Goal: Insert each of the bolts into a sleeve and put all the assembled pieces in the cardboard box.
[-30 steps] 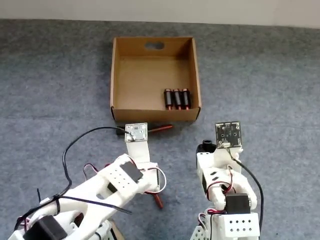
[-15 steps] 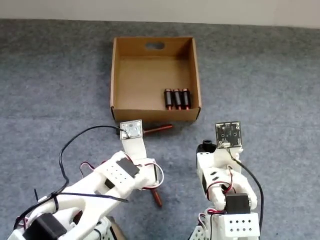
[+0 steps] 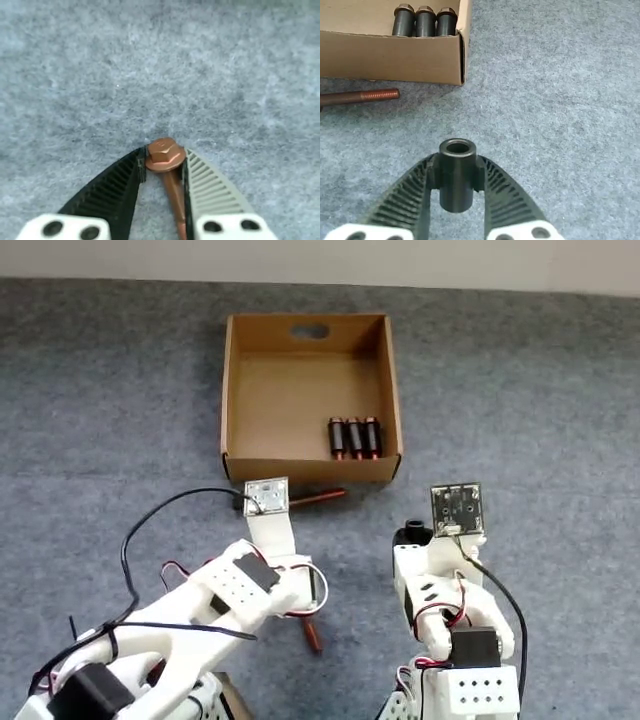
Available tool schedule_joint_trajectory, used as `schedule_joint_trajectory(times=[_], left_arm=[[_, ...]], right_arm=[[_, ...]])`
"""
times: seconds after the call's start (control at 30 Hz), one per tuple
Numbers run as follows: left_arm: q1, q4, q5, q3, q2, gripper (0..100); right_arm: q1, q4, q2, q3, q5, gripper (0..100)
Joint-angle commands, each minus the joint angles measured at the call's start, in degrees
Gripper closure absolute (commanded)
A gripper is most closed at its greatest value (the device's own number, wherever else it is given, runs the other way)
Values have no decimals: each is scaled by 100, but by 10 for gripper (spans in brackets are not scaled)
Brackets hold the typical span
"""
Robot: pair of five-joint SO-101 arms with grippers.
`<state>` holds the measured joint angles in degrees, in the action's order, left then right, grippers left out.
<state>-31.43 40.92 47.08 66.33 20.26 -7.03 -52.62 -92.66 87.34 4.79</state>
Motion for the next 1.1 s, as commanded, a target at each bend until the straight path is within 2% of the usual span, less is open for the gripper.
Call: schedule_joint_trajectory(times=[0.0,0.23,0.33,0.5,0.6,0.8,0.93,1.07], left_arm=[[207,-9,-35,-119,-13,968],[224,88,-229,-251,-4,966],[215,738,-774,-602,-4,966],[462,2286,-1793,-1429,-13,966],[901,2602,-2444,-1666,-13,965],[2053,2611,-3965,-1666,-57,963],[2264,2189,-5222,-1648,-66,962],[2229,1521,-5354,-1367,-66,941]], right_arm=[[66,92,-84,-22,-35,992],[66,92,-84,-22,-35,992],[66,92,-84,-22,-35,992],[66,92,-84,-22,-35,992],[66,92,-84,-22,-35,992],[66,92,-84,-22,-35,992],[66,92,-84,-22,-35,992],[66,92,-84,-22,-35,992]])
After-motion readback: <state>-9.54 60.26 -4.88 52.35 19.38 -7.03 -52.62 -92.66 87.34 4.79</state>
